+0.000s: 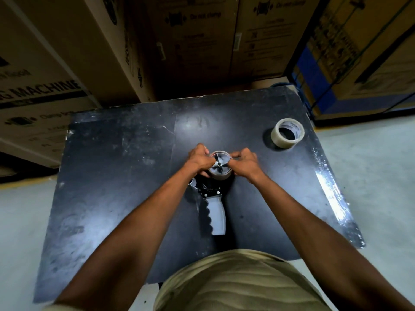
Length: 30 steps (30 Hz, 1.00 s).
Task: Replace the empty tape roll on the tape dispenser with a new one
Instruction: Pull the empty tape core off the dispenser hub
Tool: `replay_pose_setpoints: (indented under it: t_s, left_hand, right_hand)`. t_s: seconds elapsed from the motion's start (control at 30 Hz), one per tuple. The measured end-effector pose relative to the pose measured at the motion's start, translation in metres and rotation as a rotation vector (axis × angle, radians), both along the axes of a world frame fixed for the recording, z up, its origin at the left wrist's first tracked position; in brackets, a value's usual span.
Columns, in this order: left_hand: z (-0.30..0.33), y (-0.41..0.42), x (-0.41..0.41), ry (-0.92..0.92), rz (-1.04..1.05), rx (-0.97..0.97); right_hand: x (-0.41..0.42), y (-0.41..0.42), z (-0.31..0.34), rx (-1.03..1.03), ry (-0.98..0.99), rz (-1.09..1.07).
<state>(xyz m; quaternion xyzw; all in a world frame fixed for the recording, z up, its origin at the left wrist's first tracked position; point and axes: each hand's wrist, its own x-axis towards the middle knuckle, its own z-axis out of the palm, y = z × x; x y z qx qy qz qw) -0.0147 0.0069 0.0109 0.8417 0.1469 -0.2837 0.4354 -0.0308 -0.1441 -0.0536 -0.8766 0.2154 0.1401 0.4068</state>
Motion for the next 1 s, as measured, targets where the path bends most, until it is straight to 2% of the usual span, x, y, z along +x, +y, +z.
replay_pose_setpoints:
  t_s: [0.33, 0.47, 0.67, 0.83, 0.9, 1.0]
  left_hand:
    - [-0.007, 0.002, -0.002, -0.104, -0.066, 0.093]
    - [-0.009, 0.003, -0.002, -0.189, -0.108, 0.178]
    - [-0.012, 0.003, -0.004, -0.224, -0.095, 0.218]
    - [-0.006, 0.005, 0.003, -0.132, -0.217, 0.235]
    - [-0.002, 0.005, 0.004, -0.077, -0.197, 0.205]
    - [-0.003, 0.008, 0.002, -0.098, -0.158, 0.213]
  right_hand:
    - [-0.011, 0.001, 0.025, -0.050, -0.095, 0.009]
    - [-0.011, 0.002, 0.026, -0.085, -0.110, -0.011]
    - [-0.008, 0.001, 0.023, -0.147, -0.103, -0.070]
    - [-0.009, 0.000, 0.022, -0.095, -0.033, -0.053]
    - [-0.013, 0.000, 0.023, -0.047, -0.031, -0.073]
    - [-0.016, 0.000, 0.024, 0.000, -0.023, -0.106]
